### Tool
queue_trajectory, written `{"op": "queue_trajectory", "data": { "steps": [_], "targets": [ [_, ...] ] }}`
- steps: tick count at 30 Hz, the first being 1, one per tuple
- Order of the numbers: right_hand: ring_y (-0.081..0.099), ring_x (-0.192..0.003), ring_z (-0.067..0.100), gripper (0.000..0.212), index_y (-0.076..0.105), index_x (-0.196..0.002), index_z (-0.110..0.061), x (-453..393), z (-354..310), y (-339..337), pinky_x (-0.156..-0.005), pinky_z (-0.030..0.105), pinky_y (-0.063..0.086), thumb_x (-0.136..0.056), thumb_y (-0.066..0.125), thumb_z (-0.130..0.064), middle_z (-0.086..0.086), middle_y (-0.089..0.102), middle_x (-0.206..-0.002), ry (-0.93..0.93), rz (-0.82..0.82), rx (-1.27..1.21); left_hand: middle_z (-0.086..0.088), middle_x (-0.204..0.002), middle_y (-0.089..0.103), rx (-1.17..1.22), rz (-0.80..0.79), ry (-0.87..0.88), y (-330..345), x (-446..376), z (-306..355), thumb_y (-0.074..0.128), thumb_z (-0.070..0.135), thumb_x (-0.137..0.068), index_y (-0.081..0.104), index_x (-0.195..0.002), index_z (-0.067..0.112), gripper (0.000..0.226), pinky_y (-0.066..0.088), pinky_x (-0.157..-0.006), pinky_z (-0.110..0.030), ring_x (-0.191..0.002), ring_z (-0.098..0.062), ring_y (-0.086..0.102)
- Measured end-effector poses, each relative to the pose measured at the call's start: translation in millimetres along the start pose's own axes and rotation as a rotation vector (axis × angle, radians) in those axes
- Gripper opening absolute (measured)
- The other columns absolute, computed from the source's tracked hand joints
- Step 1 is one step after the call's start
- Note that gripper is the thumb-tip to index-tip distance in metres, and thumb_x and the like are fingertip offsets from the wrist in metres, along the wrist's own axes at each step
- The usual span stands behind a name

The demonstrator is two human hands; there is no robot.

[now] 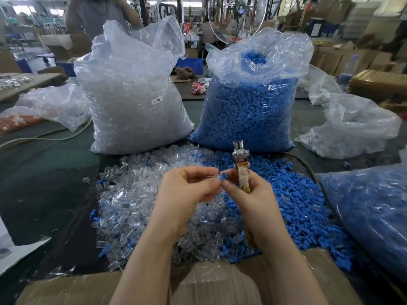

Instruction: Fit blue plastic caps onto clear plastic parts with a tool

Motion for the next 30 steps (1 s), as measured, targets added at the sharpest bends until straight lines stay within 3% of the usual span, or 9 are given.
{"op": "queue_trajectory", "data": {
  "steps": [6, 14, 21, 26, 30],
  "targets": [
    [0.069, -0.080, 0.010, 0.007, 0.069, -0.091, -0.020, -0.7, -0.9, -2.1, -0.069, 0.015, 0.052, -0.088, 0.071, -0.014, 0.000, 0.073, -0.082, -0.017, 0.020, -0.064, -0.008, -0.086, 0.077, -0.005, -0.057, 0.011, 4.2, -0.4, -1.0, 0.077, -0.006, -0.075, 0.076, -0.093, 0.014, 0.027, 0.058, -0.069, -0.020, -0.079, -0.014, 0.073],
    [0.067, -0.073, 0.003, 0.012, 0.068, -0.087, -0.020, -0.1, -7.3, -1.7, -0.068, 0.013, 0.051, -0.087, 0.072, -0.009, -0.007, 0.071, -0.076, -0.066, 0.015, -0.024, -0.008, -0.087, 0.077, 0.037, -0.089, -0.007, 4.4, -1.5, -5.2, 0.080, 0.007, -0.069, 0.078, -0.088, 0.016, 0.022, 0.057, -0.068, -0.019, -0.077, -0.013, 0.073],
    [0.067, -0.073, 0.003, 0.011, 0.068, -0.088, -0.018, 0.5, -9.4, -2.1, -0.067, 0.012, 0.050, -0.086, 0.072, -0.008, -0.007, 0.071, -0.077, -0.073, 0.015, -0.019, -0.009, -0.087, 0.077, 0.075, -0.116, -0.014, 4.9, -2.1, -8.7, 0.080, 0.014, -0.060, 0.078, -0.092, 0.012, 0.031, 0.056, -0.068, -0.018, -0.077, -0.014, 0.073],
    [0.069, -0.081, 0.011, 0.008, 0.069, -0.089, -0.019, 0.0, -8.2, -1.1, -0.073, 0.016, 0.054, -0.087, 0.074, -0.014, -0.002, 0.072, -0.083, -0.065, 0.006, 0.011, -0.008, -0.088, 0.077, 0.084, -0.111, -0.011, 4.4, -2.9, -8.4, 0.082, 0.016, -0.060, 0.078, -0.089, 0.013, 0.030, 0.055, -0.067, -0.018, -0.076, -0.012, 0.072],
    [0.070, -0.081, 0.014, 0.009, 0.068, -0.086, -0.024, -0.3, -7.5, -1.3, -0.074, 0.019, 0.056, -0.085, 0.077, -0.022, -0.001, 0.072, -0.083, -0.059, 0.015, 0.020, -0.006, -0.089, 0.077, 0.028, -0.082, 0.001, 2.2, -3.1, -7.6, 0.084, 0.030, -0.057, 0.078, -0.090, 0.015, 0.037, 0.058, -0.071, -0.021, -0.078, -0.014, 0.072]
  ]
}}
Point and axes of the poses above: each hand's wrist, its own x-axis away from the middle knuckle, its own y-axis out of the palm, z = x × y, the point moved 8 cm from there along -x, towards the middle knuckle
